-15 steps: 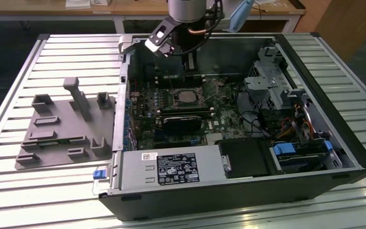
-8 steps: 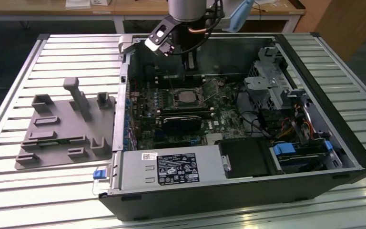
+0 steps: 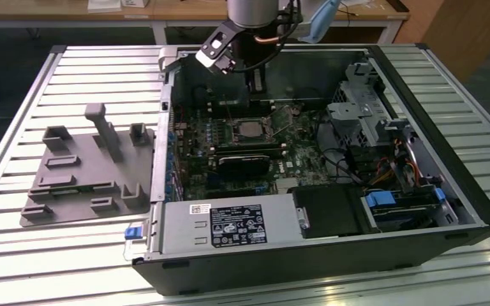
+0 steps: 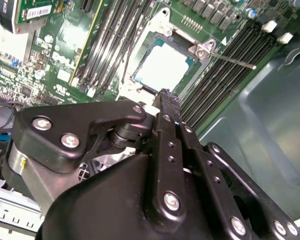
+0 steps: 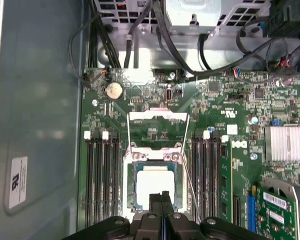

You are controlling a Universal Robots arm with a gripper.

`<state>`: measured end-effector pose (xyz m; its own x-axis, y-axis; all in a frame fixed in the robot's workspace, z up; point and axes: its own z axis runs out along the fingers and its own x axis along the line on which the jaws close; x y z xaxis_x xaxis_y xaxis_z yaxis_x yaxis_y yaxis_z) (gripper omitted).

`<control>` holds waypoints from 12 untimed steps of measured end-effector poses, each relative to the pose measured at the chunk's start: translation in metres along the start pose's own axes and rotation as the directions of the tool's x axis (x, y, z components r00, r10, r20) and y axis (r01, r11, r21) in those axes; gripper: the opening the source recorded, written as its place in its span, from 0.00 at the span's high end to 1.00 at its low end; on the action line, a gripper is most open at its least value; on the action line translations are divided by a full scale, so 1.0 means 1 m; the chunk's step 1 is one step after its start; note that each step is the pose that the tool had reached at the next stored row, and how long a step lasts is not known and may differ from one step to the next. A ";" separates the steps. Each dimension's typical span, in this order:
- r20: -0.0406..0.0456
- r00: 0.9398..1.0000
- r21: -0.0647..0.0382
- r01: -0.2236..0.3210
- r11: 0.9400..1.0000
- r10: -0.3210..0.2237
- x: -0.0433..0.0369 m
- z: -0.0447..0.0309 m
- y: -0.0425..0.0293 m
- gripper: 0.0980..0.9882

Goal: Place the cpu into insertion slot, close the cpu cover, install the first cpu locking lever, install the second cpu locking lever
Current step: 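Close the cpu cover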

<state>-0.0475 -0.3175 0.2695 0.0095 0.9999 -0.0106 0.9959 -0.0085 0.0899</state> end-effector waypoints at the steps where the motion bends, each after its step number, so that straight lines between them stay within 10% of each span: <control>1: 0.000 1.000 0.000 0.000 1.000 0.000 0.0000 0.0002 0.0021 1.00; 12: -0.002 1.000 0.000 0.000 1.000 0.000 0.0002 0.0021 0.0236 1.00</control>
<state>-0.0239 -0.3175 0.2695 0.0095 0.9999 -0.0089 0.9959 -0.0086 0.0899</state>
